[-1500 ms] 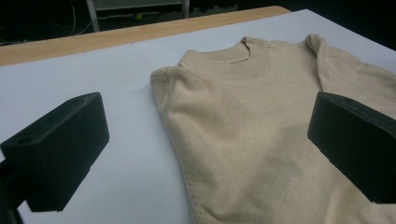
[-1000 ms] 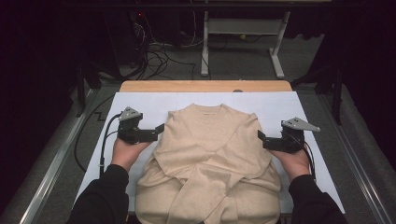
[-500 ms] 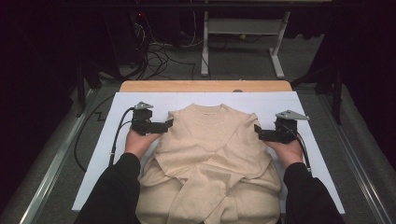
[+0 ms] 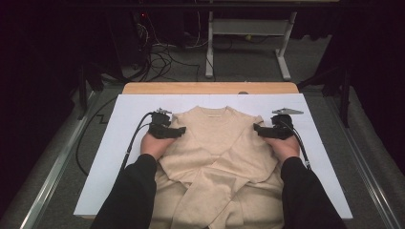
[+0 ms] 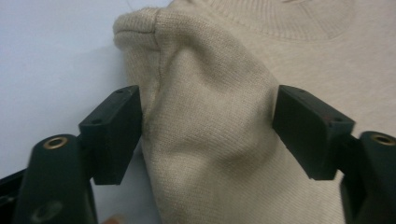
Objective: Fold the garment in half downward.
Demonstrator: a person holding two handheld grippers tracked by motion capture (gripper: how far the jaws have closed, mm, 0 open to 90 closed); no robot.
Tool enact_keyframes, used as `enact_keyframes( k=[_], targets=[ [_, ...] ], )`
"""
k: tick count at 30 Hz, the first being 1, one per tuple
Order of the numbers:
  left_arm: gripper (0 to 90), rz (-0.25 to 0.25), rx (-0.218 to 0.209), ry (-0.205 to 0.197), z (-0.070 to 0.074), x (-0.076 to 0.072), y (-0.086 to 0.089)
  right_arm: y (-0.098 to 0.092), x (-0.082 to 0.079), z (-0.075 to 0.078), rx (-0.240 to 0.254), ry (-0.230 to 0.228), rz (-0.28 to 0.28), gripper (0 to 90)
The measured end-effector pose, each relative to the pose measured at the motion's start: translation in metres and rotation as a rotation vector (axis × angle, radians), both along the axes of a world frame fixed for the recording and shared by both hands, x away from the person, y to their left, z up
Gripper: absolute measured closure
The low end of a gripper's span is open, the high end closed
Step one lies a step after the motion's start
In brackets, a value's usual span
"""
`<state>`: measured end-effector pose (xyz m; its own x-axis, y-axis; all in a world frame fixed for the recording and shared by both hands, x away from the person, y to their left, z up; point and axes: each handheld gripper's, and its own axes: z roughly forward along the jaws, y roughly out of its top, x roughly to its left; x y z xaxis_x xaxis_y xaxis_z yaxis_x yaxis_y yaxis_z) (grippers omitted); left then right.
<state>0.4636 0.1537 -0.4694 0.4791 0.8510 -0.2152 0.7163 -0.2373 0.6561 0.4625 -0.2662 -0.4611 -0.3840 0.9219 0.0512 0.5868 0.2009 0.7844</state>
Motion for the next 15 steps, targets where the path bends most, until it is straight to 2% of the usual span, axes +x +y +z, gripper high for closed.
enact_keyframes(
  k=[2,4,7,9,15],
  targets=[
    [33.2,0.007,0.013,0.005,-0.001,0.0,0.0,0.002,0.004,-0.005,-0.02,0.033,0.002,17.5],
    [39.6,0.007,0.043,-0.005,-0.002,-0.001,-0.001,0.004,0.006,-0.009,-0.019,0.053,0.005,20.5],
    [49.2,0.001,0.061,-0.01,-0.001,-0.003,0.0,0.008,0.008,-0.011,-0.047,0.069,0.017,24.8],
    [54.8,0.003,0.068,-0.007,0.0,-0.003,0.0,0.01,0.009,-0.01,-0.046,0.075,0.018,28.7],
    [72.9,0.013,0.072,-0.011,0.002,-0.003,0.003,0.014,0.008,-0.008,-0.053,0.081,0.026,49.8]
  ],
)
